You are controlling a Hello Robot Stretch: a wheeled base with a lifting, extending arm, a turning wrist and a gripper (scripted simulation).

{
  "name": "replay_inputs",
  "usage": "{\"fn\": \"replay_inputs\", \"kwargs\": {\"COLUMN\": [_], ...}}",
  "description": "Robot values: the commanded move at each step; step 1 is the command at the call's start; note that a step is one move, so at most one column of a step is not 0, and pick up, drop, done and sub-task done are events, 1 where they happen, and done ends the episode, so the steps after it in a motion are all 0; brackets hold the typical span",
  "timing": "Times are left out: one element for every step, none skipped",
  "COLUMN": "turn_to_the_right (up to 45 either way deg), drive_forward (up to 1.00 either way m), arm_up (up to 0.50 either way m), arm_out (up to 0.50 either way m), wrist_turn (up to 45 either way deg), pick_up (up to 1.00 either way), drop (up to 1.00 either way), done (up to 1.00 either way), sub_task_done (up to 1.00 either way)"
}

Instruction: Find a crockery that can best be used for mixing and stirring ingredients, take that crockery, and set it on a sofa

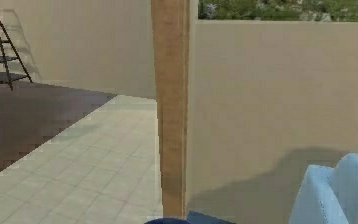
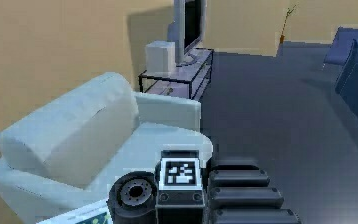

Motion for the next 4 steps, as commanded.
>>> {"fn": "replay_inputs", "kwargs": {"turn_to_the_right": [0.0, -36.0, 0.0, -3.0], "drive_forward": [0.05, 0.0, 0.7, 0.0], "arm_up": [0.0, 0.0, 0.0, 0.0], "arm_out": [0.0, 0.0, 0.0, 0.0], "wrist_turn": [0.0, 0.0, 0.0, 0.0], "pick_up": [0.0, 0.0, 0.0, 0.0], "drop": [0.0, 0.0, 0.0, 0.0], "done": [0.0, 0.0, 0.0, 0.0], "sub_task_done": [0.0, 0.0, 0.0, 0.0]}}
